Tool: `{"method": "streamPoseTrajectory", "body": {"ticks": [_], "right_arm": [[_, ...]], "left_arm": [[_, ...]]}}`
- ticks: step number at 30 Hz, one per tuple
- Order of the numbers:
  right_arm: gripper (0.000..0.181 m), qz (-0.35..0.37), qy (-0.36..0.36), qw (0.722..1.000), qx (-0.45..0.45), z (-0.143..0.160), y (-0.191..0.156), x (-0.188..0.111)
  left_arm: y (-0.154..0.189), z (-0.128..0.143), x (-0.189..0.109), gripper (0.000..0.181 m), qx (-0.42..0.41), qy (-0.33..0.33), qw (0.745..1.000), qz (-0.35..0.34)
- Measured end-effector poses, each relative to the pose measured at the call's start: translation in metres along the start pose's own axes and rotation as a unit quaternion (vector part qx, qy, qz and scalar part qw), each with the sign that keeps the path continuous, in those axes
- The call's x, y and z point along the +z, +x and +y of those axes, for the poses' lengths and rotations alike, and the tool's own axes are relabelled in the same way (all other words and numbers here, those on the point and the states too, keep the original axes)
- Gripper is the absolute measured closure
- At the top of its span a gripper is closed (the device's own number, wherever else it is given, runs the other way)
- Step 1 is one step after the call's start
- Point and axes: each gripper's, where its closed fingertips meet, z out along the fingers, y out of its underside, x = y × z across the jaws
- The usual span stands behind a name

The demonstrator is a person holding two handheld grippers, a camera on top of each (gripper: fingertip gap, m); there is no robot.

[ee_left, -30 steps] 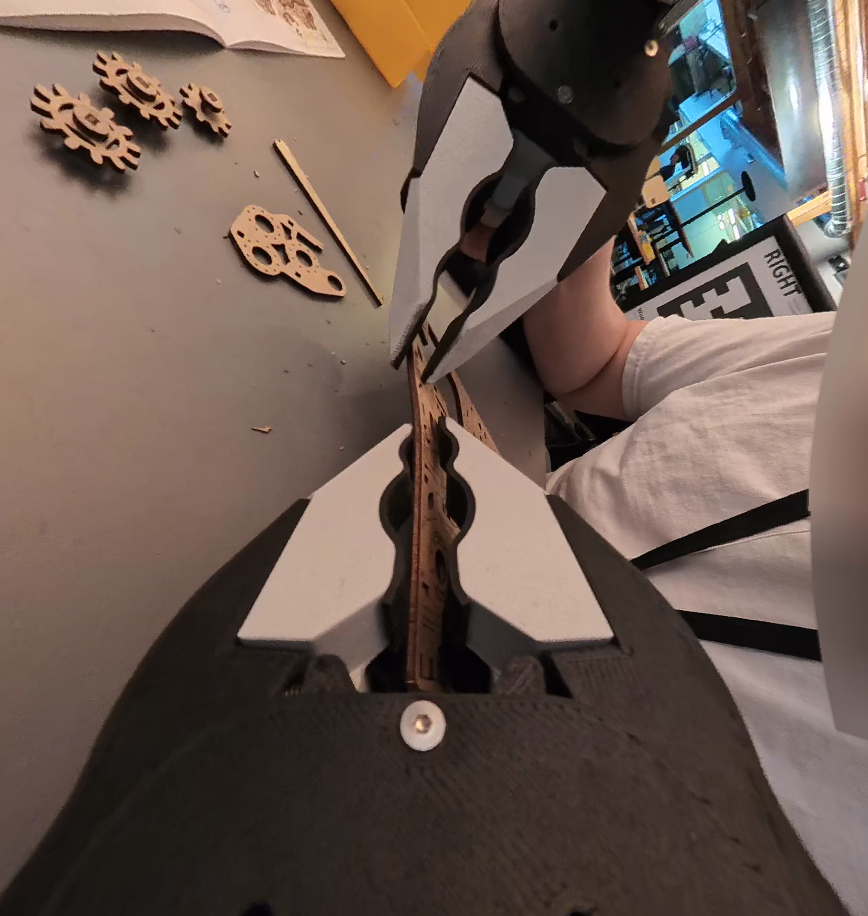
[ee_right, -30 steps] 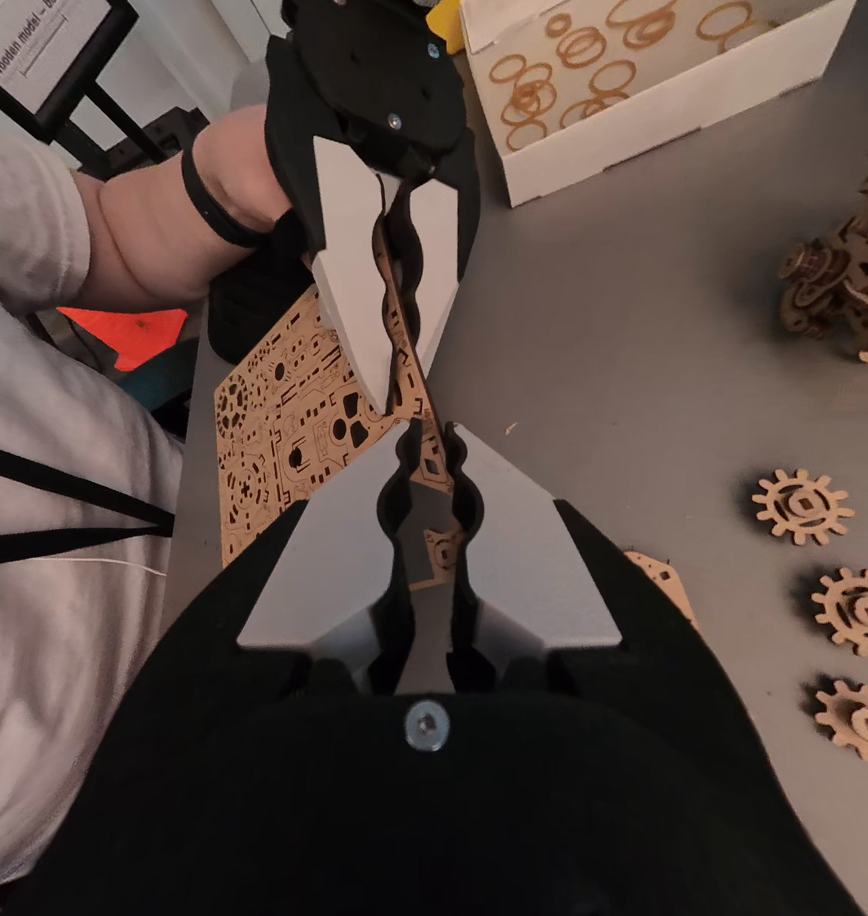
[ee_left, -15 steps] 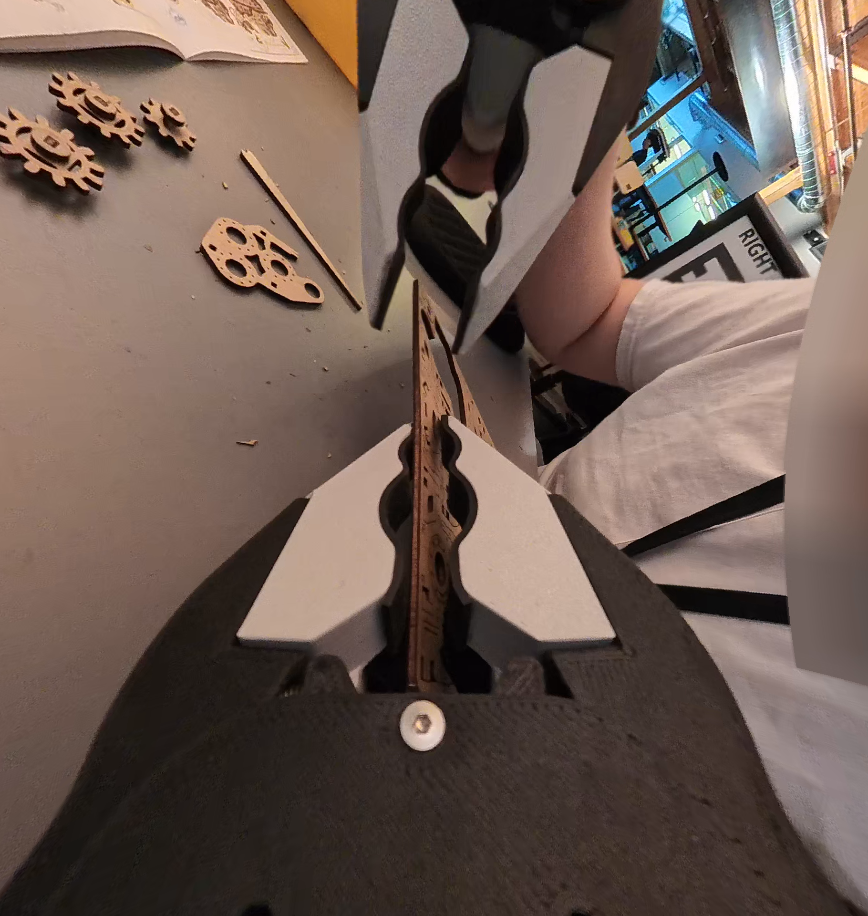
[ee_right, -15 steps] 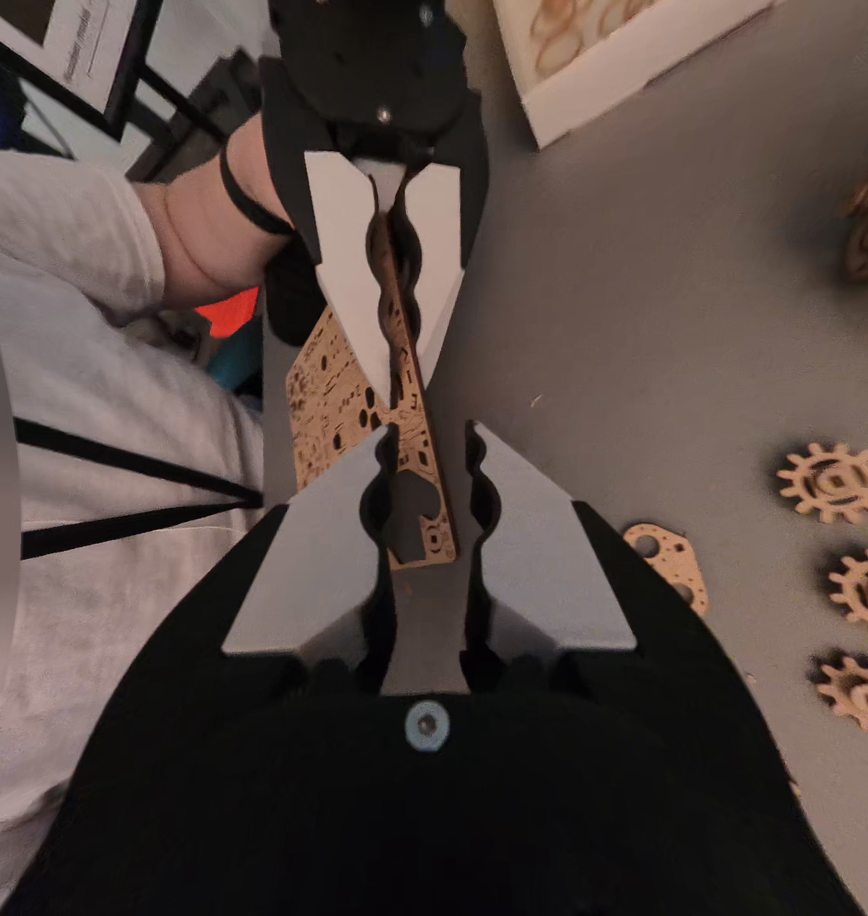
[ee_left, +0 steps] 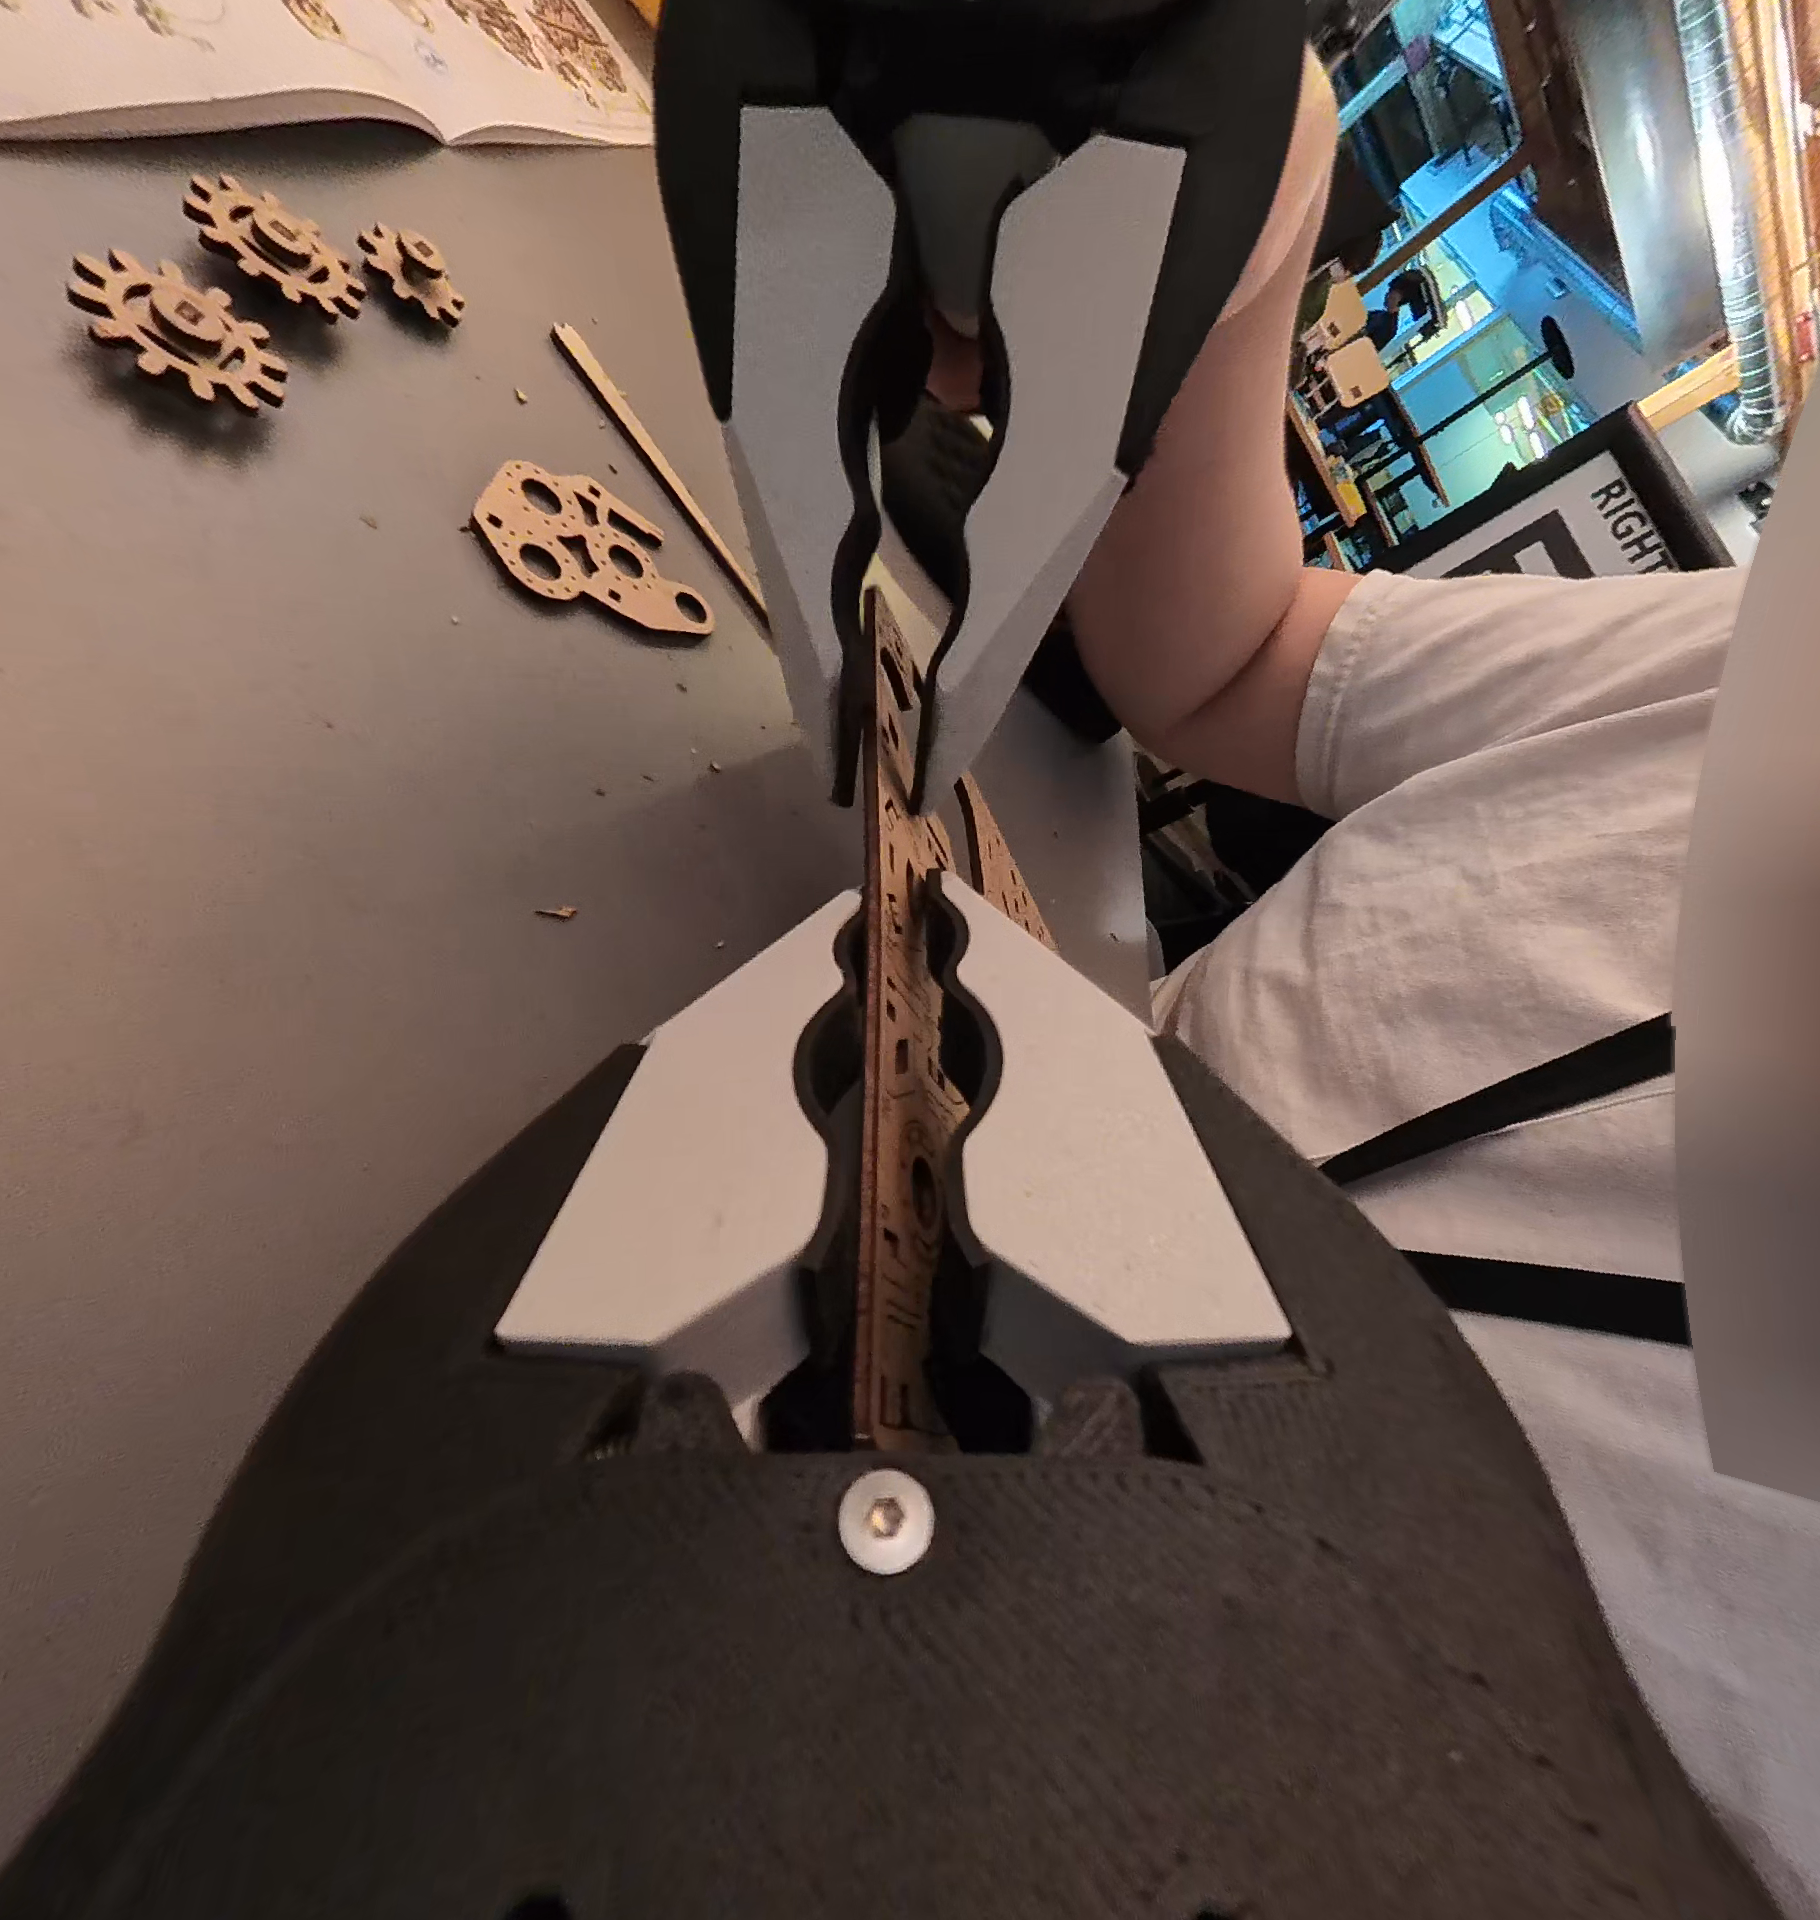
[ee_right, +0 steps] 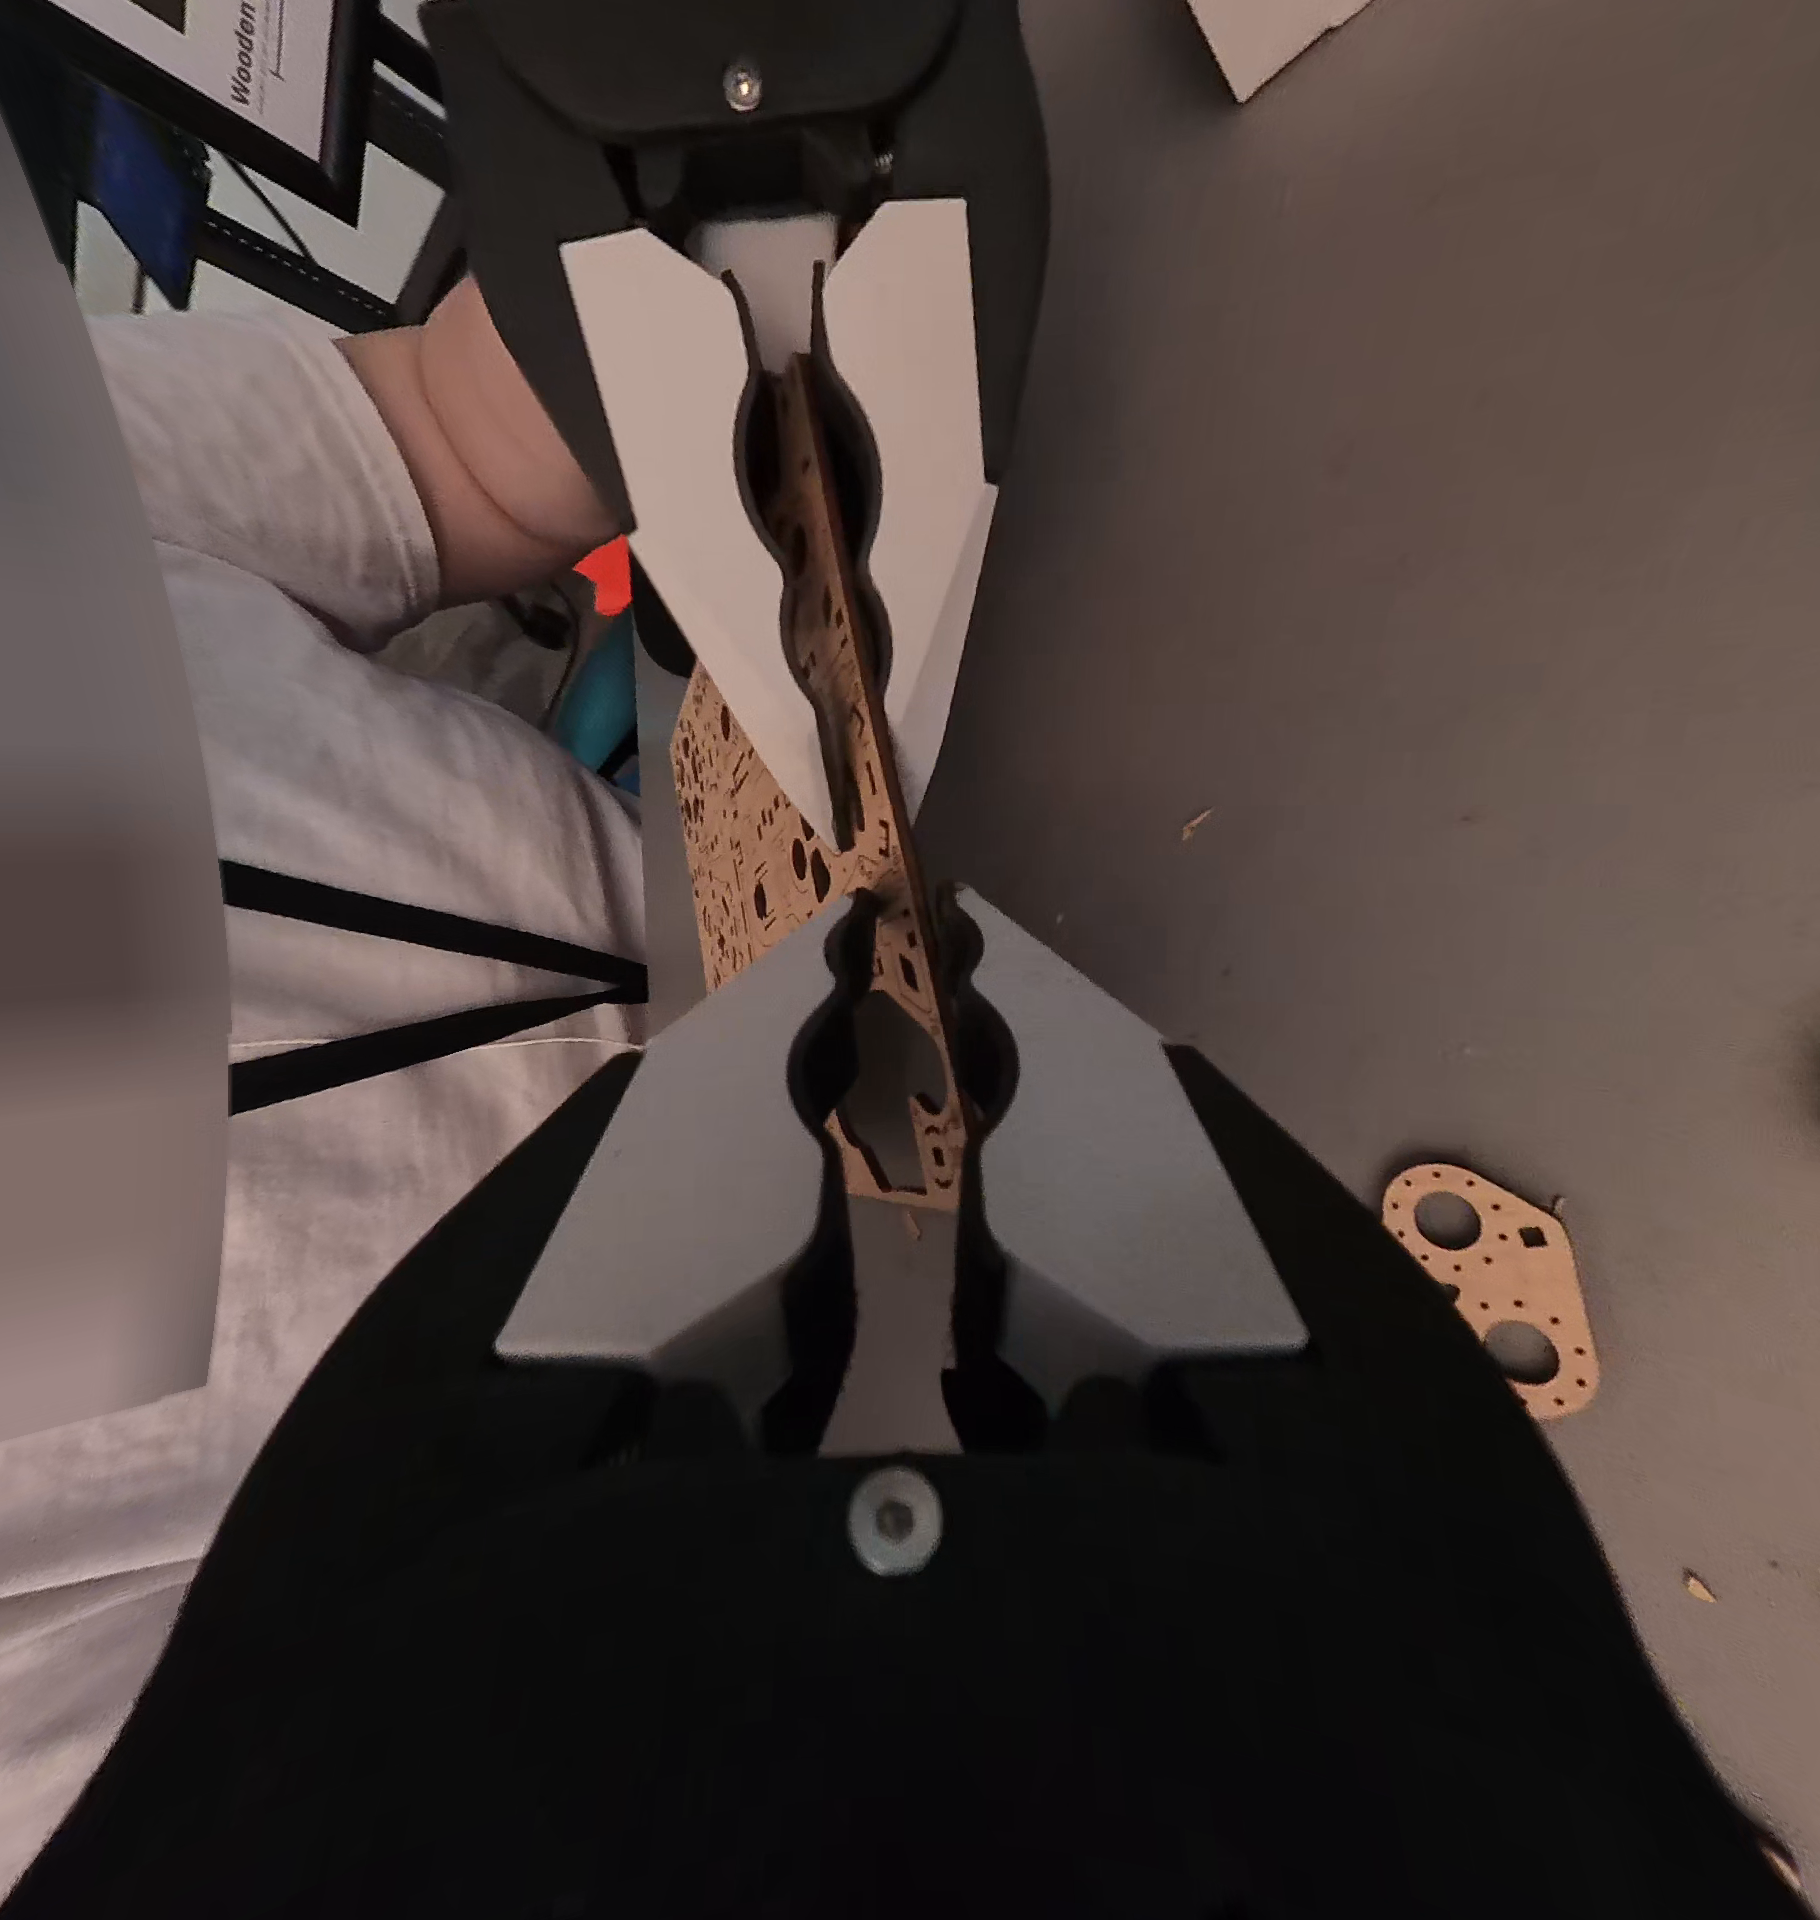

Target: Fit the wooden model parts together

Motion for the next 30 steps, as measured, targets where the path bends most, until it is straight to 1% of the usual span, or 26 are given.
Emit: {"method": "streamPoseTrajectory", "body": {"ticks": [6, 14, 18, 19, 21, 23, 26, 28, 30], "right_arm": [[0.173, -0.032, 0.009, 0.999, 0.03, -0.002, 0.001, 0.0], [0.174, -0.044, 0.015, 0.998, 0.046, -0.003, 0.001, 0.0], [0.177, -0.043, 0.021, 0.998, 0.03, -0.005, -0.004, -0.003], [0.177, -0.04, 0.027, 0.998, 0.026, -0.007, -0.004, -0.004], [0.177, -0.021, 0.037, 0.999, 0.022, -0.011, 0.0, -0.004], [0.177, -0.027, 0.039, 0.999, 0.014, -0.012, -0.003, -0.003], [0.177, -0.03, 0.046, 0.998, 0.005, -0.016, -0.006, -0.003], [0.177, -0.025, 0.043, 0.999, -0.001, -0.016, -0.007, -0.001], [0.177, -0.019, 0.034, 0.999, -0.004, -0.013, -0.005, 0.001]], "left_arm": [[-0.001, -0.001, 0.0, 0.174, 0.003, 0.001, 1.0, -0.006], [-0.002, -0.001, -0.001, 0.174, 0.004, 0.001, 1.0, -0.015], [0.0, -0.002, -0.001, 0.174, -0.017, 0.014, 1.0, 0.014], [0.0, -0.003, -0.002, 0.173, -0.025, 0.018, 0.999, 0.022], [-0.003, -0.006, -0.002, 0.16, -0.037, 0.031, 0.999, 0.023], [-0.003, -0.007, -0.003, 0.171, -0.043, 0.034, 0.998, 0.029], [0.0, -0.01, -0.004, 0.169, -0.053, 0.047, 0.996, 0.048], [-0.001, -0.009, -0.003, 0.169, -0.056, 0.044, 0.996, 0.05], [-0.001, -0.006, -0.001, 0.173, -0.057, 0.035, 0.996, 0.05]]}}
